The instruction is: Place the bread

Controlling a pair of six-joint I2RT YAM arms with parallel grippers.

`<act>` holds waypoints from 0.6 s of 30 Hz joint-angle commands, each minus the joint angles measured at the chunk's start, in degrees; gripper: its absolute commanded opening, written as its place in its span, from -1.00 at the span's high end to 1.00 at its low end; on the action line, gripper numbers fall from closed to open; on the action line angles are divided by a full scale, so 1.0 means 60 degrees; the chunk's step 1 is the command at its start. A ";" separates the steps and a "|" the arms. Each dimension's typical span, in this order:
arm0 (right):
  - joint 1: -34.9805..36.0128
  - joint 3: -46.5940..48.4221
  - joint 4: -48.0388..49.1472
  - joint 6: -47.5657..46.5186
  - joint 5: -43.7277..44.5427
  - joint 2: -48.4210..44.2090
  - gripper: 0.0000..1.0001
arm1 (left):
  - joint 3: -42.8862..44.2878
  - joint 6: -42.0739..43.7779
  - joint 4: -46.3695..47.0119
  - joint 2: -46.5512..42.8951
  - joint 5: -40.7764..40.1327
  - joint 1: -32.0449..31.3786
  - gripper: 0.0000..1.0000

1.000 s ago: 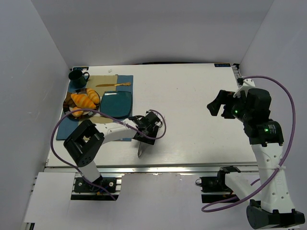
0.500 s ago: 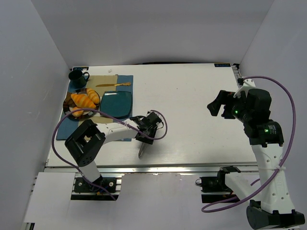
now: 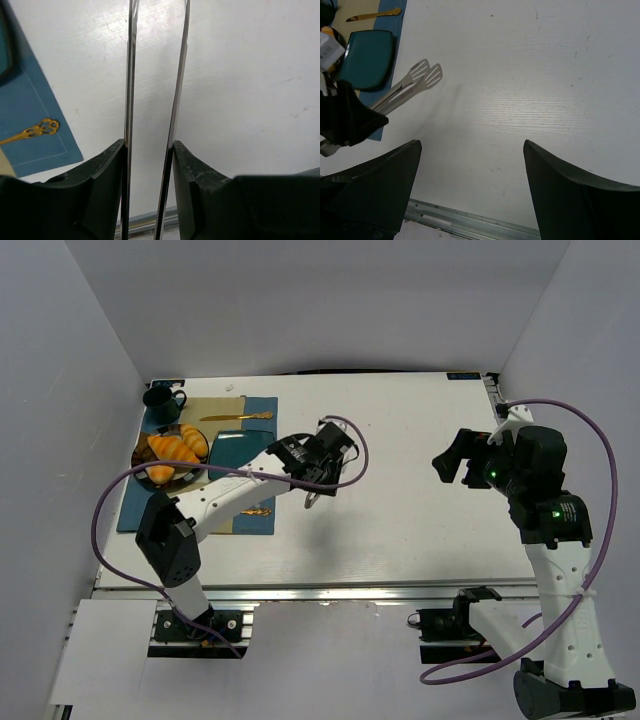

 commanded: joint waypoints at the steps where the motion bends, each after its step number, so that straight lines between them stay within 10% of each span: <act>1: 0.0040 0.0186 0.0157 -0.0027 0.0041 -0.0113 -0.79 | 0.1139 -0.0435 -0.1321 -0.0329 -0.0845 -0.0024 -0.01; 18: 0.0040 0.0538 -0.0019 0.0486 -0.0296 -0.0303 -0.79 | 0.1977 -0.3761 -0.3167 -0.1837 -0.1609 0.3429 0.04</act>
